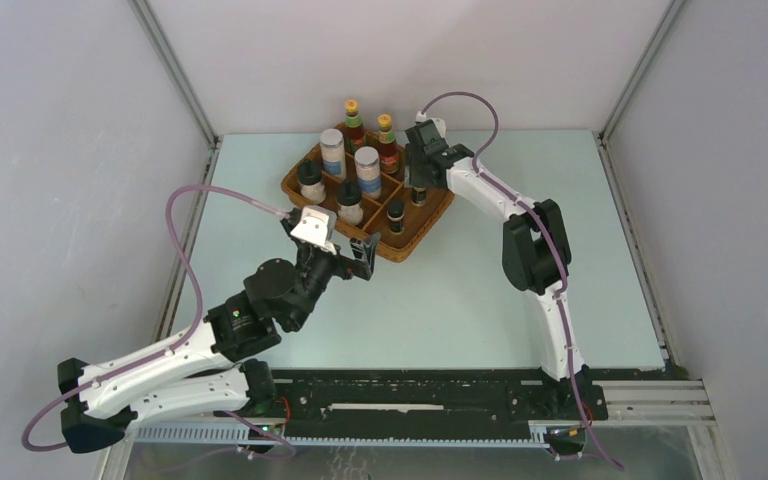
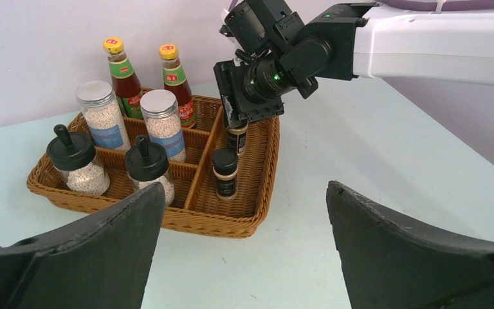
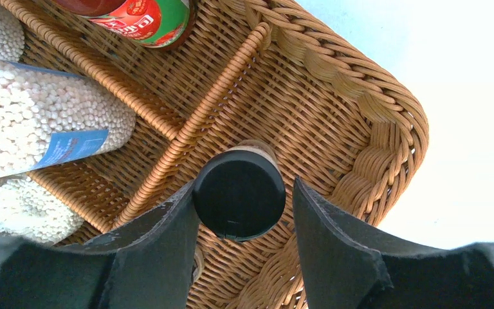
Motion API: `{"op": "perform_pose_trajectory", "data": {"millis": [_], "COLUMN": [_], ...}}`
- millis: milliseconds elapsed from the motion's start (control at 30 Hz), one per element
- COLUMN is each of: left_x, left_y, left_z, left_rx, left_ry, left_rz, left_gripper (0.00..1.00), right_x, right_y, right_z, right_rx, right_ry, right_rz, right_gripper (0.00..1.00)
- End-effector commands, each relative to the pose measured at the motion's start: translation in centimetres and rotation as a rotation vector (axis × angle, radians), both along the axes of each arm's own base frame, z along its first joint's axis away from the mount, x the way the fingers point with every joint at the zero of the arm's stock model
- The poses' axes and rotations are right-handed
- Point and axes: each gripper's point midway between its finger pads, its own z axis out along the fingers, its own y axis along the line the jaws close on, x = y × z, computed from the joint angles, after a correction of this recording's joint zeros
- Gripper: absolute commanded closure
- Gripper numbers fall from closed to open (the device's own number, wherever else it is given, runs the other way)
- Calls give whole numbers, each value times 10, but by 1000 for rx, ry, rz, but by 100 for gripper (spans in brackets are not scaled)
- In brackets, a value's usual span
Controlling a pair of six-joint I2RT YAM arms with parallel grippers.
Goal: Organize the condiment bottles
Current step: Place the bottle in the storage box.
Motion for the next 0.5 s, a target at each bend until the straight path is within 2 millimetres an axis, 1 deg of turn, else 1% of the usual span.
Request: {"op": "perform_pose_trajectory", "data": {"millis": [0,267,467], "left_x": [-1,-1,0], "left_y": [0,0,0], "left_z": [0,0,0], "left_rx": [-35,-34,-32], "left_ry": [-4,-4,-4], "left_rz": [-3,-5,-2], "left_gripper": [0,0,0], "right_x": [0,-1,0], "right_y": [-1,-1,0], "right_z": [24,25,33], "right_rx": [21,21,26], "right_ry": [-38,-41,-59], "right_rz": [-11,-6,9], "right_gripper": [38,36,26]}}
